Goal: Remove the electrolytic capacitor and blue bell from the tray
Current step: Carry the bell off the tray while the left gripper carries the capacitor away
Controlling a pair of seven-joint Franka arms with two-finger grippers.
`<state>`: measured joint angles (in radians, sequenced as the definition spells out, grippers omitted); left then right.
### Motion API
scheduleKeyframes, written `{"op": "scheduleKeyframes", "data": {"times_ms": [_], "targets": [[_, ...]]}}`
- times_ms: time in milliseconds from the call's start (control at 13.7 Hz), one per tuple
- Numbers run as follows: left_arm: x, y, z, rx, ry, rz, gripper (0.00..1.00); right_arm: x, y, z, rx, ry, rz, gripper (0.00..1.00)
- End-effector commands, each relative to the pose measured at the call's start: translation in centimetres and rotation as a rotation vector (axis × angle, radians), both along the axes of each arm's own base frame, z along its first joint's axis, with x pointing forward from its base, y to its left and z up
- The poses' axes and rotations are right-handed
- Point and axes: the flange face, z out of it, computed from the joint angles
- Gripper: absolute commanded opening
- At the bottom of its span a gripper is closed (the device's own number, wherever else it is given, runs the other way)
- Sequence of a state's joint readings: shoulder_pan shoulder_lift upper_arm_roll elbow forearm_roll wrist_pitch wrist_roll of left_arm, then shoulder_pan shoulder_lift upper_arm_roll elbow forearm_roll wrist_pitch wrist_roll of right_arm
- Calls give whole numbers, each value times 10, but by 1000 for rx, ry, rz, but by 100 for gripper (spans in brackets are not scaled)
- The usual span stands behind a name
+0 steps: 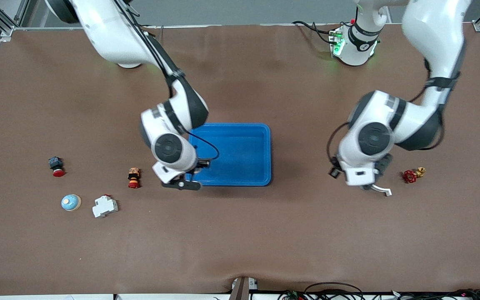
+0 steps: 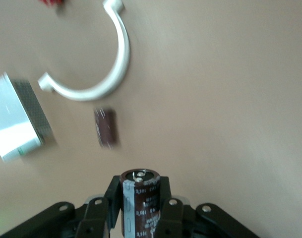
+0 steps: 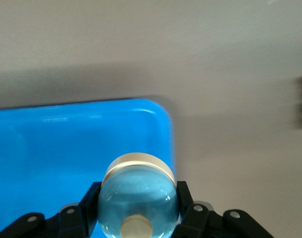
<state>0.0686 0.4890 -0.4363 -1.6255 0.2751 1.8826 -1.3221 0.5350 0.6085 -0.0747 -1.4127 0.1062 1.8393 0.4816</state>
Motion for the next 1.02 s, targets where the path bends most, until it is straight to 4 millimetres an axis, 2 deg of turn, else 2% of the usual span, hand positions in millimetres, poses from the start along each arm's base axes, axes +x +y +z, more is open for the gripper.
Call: {"op": "scheduleKeyframes", "data": {"times_ms": [0,146,219,365,438,584,657,730,949], "targets": [[7,52,-1,-3,27,-51,0,9,-100,72,-23,20,133,0],[15,95,-2,17,29,-80,0,25,-178,90,-36,26,252,0],[18,113,-2,15,33,-107,0,33,-220,90,-11,36,306,0],[22,149,-4,9,38,-150,0,41,-297,82,33,56,389,0],[24,165,-10,23,46,-173,0,40,-327,71,53,66,415,0],[24,186,-23,59,67,-212,0,34,-364,42,70,52,451,0],[24,195,-28,56,75,-202,0,29,-370,24,77,57,461,0],[25,197,-34,53,72,-205,0,20,-375,0,79,53,455,0],[24,186,-51,19,85,-183,0,-9,-368,-69,92,1,444,0]]}}
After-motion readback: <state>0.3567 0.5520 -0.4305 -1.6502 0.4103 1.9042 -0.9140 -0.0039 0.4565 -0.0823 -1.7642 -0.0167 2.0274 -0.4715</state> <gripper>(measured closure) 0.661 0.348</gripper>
